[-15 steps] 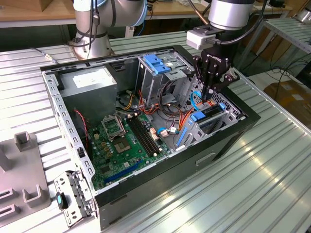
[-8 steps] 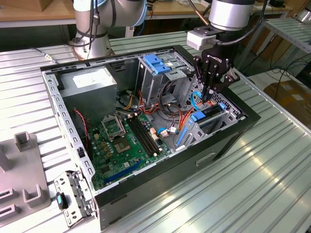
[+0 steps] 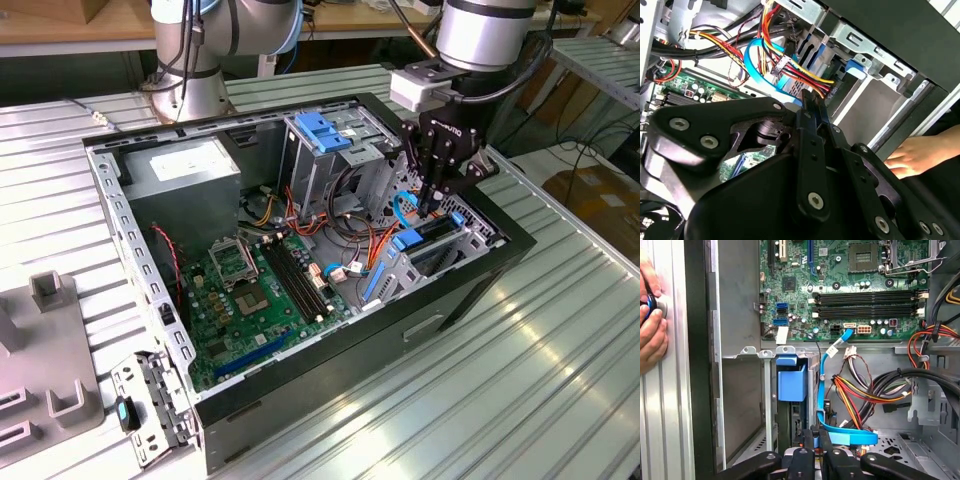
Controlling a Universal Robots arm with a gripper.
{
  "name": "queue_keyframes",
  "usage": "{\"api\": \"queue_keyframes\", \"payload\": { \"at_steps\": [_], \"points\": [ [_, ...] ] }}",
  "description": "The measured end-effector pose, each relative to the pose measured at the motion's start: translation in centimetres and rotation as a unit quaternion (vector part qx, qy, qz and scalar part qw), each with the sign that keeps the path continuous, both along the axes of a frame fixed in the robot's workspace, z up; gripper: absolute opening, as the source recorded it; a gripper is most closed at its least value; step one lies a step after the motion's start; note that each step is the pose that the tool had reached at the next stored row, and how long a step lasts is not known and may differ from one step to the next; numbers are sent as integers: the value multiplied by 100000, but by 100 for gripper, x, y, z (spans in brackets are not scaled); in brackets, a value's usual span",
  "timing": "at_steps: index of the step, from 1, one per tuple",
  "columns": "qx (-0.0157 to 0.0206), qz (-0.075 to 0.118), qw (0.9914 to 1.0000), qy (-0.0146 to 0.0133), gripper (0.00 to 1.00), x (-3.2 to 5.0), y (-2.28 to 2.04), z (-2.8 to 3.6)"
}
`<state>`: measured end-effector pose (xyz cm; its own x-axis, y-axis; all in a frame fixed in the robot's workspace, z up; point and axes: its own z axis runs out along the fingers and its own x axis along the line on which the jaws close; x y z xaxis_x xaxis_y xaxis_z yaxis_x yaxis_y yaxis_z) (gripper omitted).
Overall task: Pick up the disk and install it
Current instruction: 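Insert the second disk wire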
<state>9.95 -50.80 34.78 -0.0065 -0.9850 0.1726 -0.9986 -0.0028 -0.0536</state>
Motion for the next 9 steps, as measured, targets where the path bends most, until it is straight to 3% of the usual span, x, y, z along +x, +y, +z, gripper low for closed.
{"api": "queue_keyframes", "payload": {
  "at_steps": [2,6,9],
  "points": [
    [341,-142,99999,67,16,0,-22,0],
    [537,-384,99994,889,16,0,-62,0],
    [761,-523,99991,984,16,-1,-82,0]
  ]
}}
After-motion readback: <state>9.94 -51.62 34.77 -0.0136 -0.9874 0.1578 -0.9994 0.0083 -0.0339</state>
